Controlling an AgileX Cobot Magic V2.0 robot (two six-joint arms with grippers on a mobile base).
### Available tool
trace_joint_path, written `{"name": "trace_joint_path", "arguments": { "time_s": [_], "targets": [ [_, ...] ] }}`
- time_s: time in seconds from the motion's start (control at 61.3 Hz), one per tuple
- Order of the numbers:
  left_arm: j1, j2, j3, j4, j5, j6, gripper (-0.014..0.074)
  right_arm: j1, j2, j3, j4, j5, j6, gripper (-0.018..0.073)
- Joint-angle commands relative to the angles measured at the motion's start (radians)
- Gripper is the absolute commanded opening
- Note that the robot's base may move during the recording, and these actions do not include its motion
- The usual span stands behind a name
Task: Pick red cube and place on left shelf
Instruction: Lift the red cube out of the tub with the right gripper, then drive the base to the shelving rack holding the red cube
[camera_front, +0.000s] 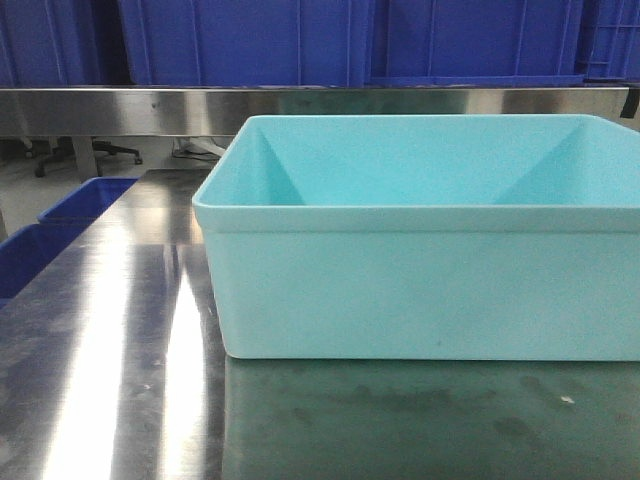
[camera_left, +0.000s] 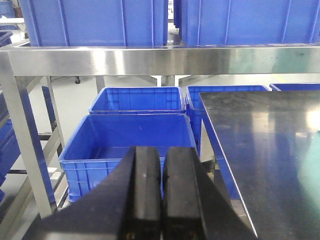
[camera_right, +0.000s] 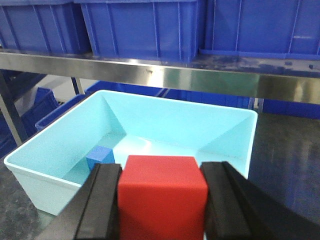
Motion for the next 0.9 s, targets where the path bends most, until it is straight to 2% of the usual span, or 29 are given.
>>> {"name": "trace_joint_path", "arguments": {
  "time_s": [0.0, 0.881],
  "targets": [
    [-0.001, -0.017, 0.023, -0.007, -0.087, -0.001, 0.0102, -0.006, 0.004, -0.023, -0.009, -0.109, -0.011, 0.0139],
    [-0.001, -0.017, 0.023, -0.007, -0.087, -0.001, 0.0102, -0.006, 0.004, -0.014, -0.009, -0.083, -0.011, 0.0139]
  ]
}}
